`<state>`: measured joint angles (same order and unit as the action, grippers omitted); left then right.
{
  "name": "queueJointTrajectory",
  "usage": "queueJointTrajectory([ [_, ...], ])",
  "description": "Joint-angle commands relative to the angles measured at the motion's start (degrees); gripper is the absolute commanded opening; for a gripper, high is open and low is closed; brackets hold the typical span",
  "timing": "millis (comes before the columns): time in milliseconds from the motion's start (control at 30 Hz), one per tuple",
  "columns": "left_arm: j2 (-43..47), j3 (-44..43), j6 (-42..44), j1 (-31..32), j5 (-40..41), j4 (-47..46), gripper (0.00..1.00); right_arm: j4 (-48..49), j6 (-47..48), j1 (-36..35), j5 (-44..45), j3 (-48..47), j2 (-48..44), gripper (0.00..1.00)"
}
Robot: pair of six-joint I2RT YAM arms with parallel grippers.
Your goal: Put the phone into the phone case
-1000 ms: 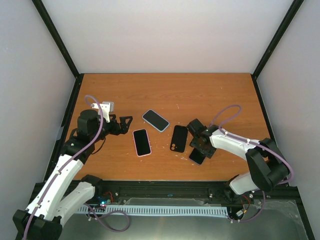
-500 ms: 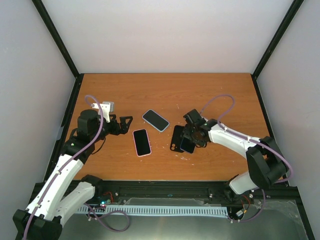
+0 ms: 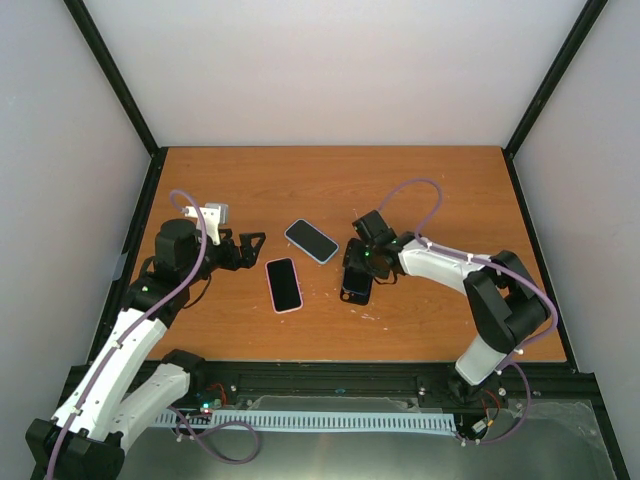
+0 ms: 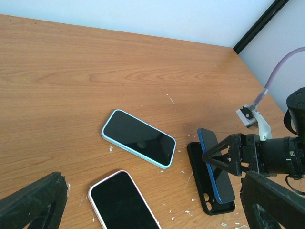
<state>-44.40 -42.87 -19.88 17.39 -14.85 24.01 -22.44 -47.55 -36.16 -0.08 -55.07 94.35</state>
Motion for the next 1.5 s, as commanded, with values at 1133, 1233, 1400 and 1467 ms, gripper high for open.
queueJointTrajectory([
  [1133, -3.0, -0.9, -2.2, 0.3, -3.4, -2.7, 0.99, 5.5, -5.9, -4.4, 9.4, 8.8, -4.3, 0.81],
  [1233, -4.3, -1.1, -3.1, 0.3, -4.2, -2.7, 0.99, 5.4, -6.1, -4.4, 9.2, 8.3, -4.1, 0.83],
  [1400, -6.1, -1.7, -4.6, 0.3, -5.2, -2.6, 1.0, 5.4, -6.4, -4.3, 9.4, 8.1, -4.7, 0.86],
  [1467, -6.9, -1.8, -5.3, 0.3, -5.6, -2.7, 0.99, 5.5, -5.9, -3.9, 9.2, 8.1, -5.3, 0.87],
])
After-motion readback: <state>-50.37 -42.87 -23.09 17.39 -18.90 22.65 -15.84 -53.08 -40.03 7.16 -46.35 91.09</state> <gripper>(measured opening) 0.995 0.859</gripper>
